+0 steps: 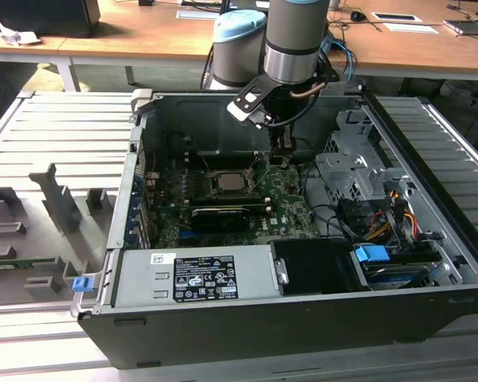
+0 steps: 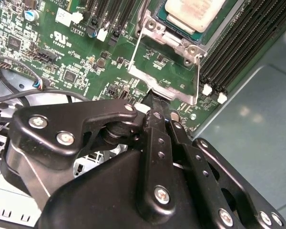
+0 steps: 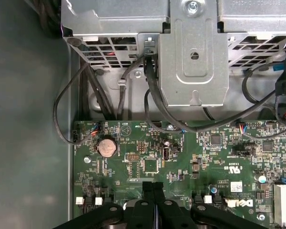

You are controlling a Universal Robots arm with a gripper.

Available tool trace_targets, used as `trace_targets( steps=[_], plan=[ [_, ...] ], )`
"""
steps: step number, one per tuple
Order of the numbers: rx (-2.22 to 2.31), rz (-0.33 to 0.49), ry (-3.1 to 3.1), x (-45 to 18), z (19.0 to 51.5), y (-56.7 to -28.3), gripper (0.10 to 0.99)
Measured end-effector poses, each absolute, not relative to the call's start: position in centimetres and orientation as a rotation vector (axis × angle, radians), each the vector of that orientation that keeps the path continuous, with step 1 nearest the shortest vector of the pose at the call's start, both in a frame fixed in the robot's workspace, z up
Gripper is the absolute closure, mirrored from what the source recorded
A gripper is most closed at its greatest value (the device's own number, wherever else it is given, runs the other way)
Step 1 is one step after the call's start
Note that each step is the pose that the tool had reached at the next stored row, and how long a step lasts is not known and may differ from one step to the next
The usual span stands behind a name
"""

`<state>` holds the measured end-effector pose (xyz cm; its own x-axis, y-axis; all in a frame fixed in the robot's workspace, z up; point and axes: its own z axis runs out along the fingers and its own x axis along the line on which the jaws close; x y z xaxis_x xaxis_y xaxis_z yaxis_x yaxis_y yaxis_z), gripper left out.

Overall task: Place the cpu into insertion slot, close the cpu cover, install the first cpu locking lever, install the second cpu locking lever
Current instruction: 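Close the cpu cover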

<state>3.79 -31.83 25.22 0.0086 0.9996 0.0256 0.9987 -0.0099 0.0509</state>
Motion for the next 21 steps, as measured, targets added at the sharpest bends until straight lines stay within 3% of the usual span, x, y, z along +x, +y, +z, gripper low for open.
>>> trace_targets(
  steps=[21],
  plan=[
    [2.218, 0.084, 2.198, 3.18, 25.23, -31.83, 0.980]
  ],
)
